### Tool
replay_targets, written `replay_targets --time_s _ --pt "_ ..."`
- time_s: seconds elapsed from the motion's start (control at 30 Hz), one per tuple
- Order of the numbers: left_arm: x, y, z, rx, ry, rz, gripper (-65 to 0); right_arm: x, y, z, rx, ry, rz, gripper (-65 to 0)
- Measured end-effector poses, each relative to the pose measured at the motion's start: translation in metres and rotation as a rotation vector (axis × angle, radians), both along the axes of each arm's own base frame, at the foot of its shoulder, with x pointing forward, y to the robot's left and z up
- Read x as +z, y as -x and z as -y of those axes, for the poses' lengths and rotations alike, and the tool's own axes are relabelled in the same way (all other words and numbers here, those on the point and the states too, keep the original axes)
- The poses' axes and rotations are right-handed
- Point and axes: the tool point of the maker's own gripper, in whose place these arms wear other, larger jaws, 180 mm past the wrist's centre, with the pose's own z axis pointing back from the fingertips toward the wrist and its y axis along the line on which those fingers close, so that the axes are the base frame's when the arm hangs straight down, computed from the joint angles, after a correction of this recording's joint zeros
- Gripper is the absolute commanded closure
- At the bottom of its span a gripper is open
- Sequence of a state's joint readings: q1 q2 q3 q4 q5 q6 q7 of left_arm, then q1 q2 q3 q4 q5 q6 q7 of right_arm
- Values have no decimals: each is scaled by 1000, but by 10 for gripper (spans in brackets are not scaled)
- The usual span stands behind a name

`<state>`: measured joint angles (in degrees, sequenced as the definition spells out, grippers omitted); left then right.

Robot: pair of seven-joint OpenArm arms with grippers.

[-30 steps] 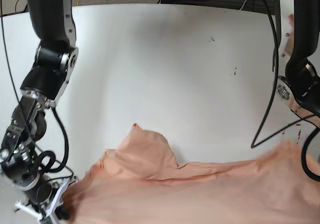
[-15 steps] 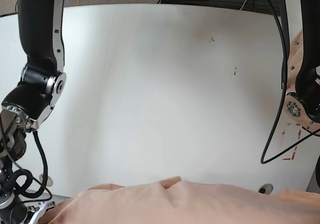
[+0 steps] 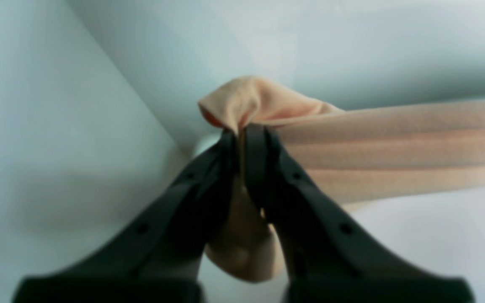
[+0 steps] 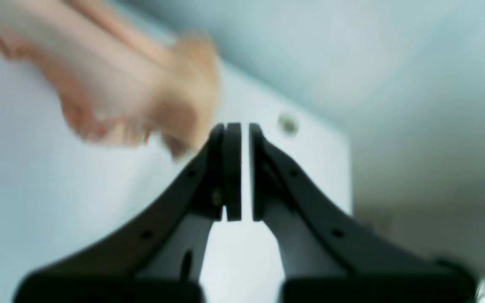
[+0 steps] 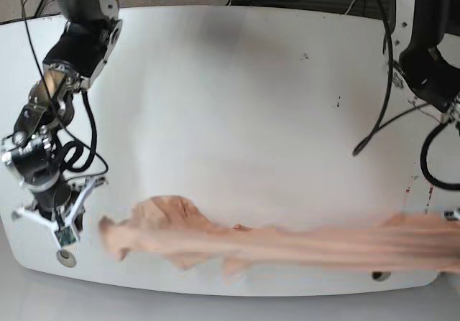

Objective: Layout the t-shirt on the table in an organized manner, then fold the t-shirt properly
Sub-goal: 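Lift the t-shirt with both grippers and stretch it out, then lay the t-shirt down and drag it flat with both grippers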

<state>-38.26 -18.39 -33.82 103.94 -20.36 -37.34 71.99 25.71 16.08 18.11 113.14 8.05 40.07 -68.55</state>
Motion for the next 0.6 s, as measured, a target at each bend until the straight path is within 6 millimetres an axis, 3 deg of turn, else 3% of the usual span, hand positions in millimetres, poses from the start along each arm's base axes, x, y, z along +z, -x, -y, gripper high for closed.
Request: replay_targets --time_s 0.13,0.27,0.43,0.6 --pt "-67 29 -12 30 35 -138 -3 -80 39 8 -56 -68 -186 -22" --pt "-128 67 -23 51 90 -271 -3 -136 77 -4 -58 -150 -284 -22" --pt "-185 113 -30 80 141 -423 -3 -185 121 -22 -42 -217 -394 -22" --pt "-213 142 -29 74 160 -508 -3 -209 149 -32 -53 -262 -455 -25"
